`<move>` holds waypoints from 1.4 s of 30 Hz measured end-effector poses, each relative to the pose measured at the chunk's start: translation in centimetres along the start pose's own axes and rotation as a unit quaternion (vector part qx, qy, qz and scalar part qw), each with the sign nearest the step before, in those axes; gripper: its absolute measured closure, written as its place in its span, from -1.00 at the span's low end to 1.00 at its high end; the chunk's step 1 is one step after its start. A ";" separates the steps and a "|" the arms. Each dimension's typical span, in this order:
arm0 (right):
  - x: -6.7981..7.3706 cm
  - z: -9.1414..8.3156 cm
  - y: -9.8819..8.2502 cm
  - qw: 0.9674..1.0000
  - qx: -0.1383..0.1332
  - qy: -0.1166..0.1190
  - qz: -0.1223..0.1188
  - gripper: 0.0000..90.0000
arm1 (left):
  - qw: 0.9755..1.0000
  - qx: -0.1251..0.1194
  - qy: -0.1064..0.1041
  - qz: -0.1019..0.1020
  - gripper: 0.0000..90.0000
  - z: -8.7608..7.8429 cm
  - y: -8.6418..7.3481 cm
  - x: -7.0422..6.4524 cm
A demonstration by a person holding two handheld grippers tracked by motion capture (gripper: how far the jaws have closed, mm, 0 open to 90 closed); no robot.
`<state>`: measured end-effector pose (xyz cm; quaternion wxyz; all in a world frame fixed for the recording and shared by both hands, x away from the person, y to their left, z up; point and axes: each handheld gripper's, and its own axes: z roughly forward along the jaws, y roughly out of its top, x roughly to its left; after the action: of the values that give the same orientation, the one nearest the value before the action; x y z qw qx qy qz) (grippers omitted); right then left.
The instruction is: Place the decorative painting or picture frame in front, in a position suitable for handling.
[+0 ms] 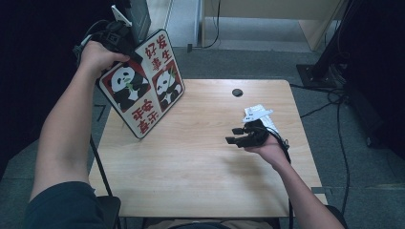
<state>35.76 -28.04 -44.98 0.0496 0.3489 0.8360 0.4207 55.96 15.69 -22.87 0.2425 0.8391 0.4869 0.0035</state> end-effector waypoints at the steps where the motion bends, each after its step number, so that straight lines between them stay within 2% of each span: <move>1: -0.1 -0.1 0.0 1.000 -0.003 -0.002 0.000 0.06 | 1.000 -0.006 0.001 -0.004 0.78 -0.3 0.0 -0.1; 6: -0.4 -0.4 -0.1 1.000 -0.007 -0.005 0.005 0.06 | 1.000 -0.027 -0.014 0.007 0.78 -2.0 -0.6 -1.8; 9: -0.6 -0.7 -0.2 1.000 -0.009 -0.009 0.007 0.06 | 0.999 -0.021 -0.018 0.019 0.78 -2.6 -0.9 -3.5; 12: -0.7 -1.0 -0.3 1.000 -0.010 -0.014 0.010 0.06 | 0.999 -0.012 -0.025 0.040 0.79 -2.6 -1.3 -5.1; 13: -0.7 -1.0 -0.3 1.000 -0.010 -0.016 0.012 0.06 | 0.999 -0.007 -0.027 0.046 0.78 -2.5 -1.6 -5.5; 16: -0.9 -1.1 -0.4 1.000 -0.012 -0.019 0.014 0.06 | 0.998 0.001 -0.037 0.047 0.79 -2.1 -2.2 -6.6; 19: -0.9 -1.3 -0.5 1.000 -0.013 -0.022 0.013 0.06 | 0.997 0.006 -0.047 0.063 0.79 -1.8 -2.8 -8.1; 22: -1.0 -1.4 -0.5 0.999 -0.014 -0.025 0.016 0.06 | 0.996 0.011 -0.052 0.076 0.79 -1.5 -3.0 -9.3; 28: -1.2 -1.6 -0.7 0.999 -0.010 -0.038 0.016 0.05 | 0.994 0.019 -0.065 0.085 0.79 -0.2 -3.2 -11.8; 33: -1.5 -2.1 -0.9 0.999 -0.013 -0.046 0.021 0.05 | 0.990 0.023 -0.080 0.114 0.79 1.0 -3.3 -14.1; 37: -1.5 -2.2 -1.0 0.999 -0.012 -0.047 0.023 0.05 | 0.988 0.025 -0.083 0.127 0.79 1.6 -3.4 -15.4; 42: -1.6 -2.2 -1.0 0.998 -0.008 -0.050 0.024 0.04 | 0.987 0.025 -0.086 0.132 0.79 2.0 -3.6 -16.3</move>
<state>35.58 -30.90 -44.68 0.0842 0.3890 0.8203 0.4108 44.93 2.98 -22.37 0.2597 0.8992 0.3487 -0.0490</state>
